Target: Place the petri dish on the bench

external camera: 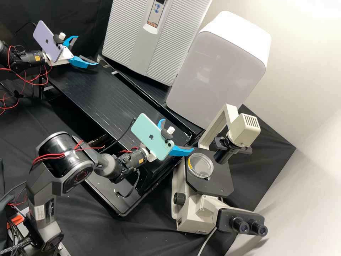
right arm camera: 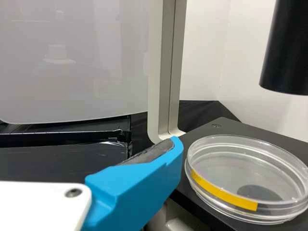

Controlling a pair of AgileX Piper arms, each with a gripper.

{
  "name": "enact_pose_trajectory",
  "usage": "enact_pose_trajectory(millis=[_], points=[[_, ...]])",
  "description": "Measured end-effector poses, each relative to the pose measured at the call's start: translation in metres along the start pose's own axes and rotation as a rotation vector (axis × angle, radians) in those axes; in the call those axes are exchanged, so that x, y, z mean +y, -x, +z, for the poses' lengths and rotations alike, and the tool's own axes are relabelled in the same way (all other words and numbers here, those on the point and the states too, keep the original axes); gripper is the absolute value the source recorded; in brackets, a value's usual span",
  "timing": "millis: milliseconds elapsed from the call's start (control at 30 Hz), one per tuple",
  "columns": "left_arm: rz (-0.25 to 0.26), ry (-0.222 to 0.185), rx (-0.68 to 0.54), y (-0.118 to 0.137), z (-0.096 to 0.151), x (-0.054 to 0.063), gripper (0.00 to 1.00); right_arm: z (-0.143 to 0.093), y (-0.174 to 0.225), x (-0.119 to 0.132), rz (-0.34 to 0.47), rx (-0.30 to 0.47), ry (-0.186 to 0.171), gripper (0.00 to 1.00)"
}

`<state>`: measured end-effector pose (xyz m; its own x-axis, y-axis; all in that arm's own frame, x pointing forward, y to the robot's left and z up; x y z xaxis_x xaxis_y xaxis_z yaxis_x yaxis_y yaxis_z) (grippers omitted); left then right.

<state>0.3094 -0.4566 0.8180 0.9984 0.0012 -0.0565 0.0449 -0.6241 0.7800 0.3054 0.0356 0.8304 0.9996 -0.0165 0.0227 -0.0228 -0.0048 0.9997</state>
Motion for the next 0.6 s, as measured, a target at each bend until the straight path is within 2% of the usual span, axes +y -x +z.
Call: enact_pose_trajectory(millis=[367,467,600], points=[[0.000,0.000,0.000,0.000,0.000,0.000,1.00,0.001,0.001,0.000,-0.001,-0.003,-0.001,1.00],[0.000,0.000,0.000,0.000,0.000,0.000,1.00,-0.003,0.010,0.001,0.005,0.003,-0.011,1.00],[0.000,0.000,0.000,0.000,0.000,0.000,1.00,-0.014,0.029,0.004,0.015,0.041,-0.002,1.00]])
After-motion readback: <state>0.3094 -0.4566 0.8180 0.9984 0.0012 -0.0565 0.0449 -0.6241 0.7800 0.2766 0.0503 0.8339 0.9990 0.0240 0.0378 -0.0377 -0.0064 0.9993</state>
